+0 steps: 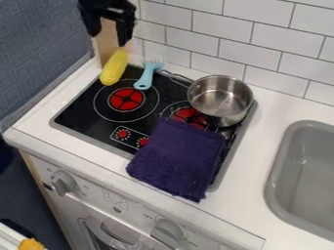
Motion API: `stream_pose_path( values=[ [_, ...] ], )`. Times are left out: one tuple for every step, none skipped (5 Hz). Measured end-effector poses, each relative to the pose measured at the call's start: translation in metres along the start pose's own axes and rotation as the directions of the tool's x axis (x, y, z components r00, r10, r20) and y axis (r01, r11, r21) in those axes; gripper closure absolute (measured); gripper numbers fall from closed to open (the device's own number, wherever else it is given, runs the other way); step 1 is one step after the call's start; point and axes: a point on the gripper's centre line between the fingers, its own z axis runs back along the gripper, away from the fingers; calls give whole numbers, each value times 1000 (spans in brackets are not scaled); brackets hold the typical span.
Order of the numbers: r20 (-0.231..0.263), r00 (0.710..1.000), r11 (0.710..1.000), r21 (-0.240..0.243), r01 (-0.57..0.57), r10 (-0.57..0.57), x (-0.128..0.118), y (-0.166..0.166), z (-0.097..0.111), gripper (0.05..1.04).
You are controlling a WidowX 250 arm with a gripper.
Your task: Put the corn on the upper left side of the burner
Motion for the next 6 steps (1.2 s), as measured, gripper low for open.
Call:
stream_pose_path(
  values=[
    [8,1000,1000,-6,25,-25,-4,-2,8,83],
    [7,1000,1000,-6,25,-25,-4,-2,8,83],
    [7,1000,1000,-6,25,-25,-4,-2,8,83],
    [8,1000,1000,-6,25,-25,-4,-2,9,83],
    [6,1000,1000,-7,25,-25,-5,-3,8,83],
    [7,1000,1000,-6,25,-25,-4,-2,8,83]
  ],
)
